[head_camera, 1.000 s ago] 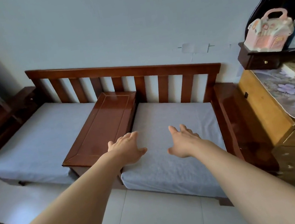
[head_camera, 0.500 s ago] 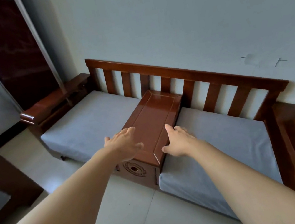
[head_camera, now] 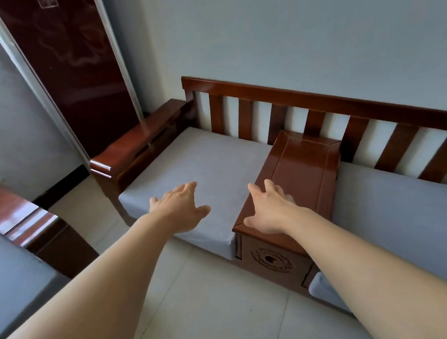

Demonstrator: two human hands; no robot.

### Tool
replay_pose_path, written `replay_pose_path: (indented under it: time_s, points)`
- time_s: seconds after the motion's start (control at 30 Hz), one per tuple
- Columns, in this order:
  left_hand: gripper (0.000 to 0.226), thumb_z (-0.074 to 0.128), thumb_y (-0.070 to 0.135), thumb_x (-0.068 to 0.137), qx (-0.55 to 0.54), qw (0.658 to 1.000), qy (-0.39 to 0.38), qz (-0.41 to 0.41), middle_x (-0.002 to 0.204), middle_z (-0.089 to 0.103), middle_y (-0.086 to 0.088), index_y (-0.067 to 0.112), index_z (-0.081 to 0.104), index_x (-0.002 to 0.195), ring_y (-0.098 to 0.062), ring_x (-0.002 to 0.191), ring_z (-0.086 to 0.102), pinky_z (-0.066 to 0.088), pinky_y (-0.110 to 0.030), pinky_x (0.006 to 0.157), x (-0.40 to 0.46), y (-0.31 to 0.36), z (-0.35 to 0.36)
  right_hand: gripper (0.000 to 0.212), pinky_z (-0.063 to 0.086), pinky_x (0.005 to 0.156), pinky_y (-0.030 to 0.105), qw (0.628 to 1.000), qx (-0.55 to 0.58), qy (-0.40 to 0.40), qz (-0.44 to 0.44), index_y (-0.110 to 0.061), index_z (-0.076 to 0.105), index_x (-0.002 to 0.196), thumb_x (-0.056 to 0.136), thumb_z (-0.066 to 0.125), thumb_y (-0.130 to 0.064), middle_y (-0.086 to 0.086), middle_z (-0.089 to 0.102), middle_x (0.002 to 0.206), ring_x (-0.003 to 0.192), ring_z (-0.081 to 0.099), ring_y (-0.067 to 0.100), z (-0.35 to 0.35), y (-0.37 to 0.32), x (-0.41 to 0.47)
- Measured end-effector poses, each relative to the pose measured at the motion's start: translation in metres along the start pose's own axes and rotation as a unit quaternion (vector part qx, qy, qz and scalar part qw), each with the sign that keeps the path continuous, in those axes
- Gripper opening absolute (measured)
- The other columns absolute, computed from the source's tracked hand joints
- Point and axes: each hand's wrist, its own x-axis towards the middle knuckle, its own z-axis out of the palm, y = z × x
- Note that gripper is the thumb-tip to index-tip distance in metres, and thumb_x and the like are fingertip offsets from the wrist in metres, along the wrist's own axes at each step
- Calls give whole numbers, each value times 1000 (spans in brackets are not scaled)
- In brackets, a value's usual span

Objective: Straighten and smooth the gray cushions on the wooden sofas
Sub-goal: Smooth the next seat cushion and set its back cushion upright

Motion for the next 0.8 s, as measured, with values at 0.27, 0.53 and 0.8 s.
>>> replay_pose_path:
  time_s: [0.27, 0.53, 0.8]
  points:
    - [69, 44, 50, 96, 16, 1000, 9, -5, 157, 24, 1, 22, 13, 151, -23, 141, 27, 21, -49, 109, 93, -68, -24, 78, 22, 111, 45, 1000, 1, 2, -23, -18, 6, 151, 93, 54, -40, 19, 0, 155, 142, 9, 37, -15, -67, 121]
    - [69, 45, 49, 96, 17, 1000, 0, -20, 156, 24, 2, 21, 14, 151, -22, 141, 27, 22, -49, 111, 164, -136, -52, 78, 23, 110, 44, 999, 8, 6, -40, -18, 6, 152, 94, 54, -39, 17, 1, 156, 141, 11, 37, -34, -131, 210]
    - [69, 45, 49, 96, 19, 999, -19, 36, 155, 25, 3, 20, 15, 151, -22, 140, 28, 23, -47, 109, 250, -217, -71, 77, 22, 111, 43, 1000, 20, 14, 10, -18, 6, 152, 94, 53, -38, 19, 0, 156, 143, 9, 36, -34, -201, 291]
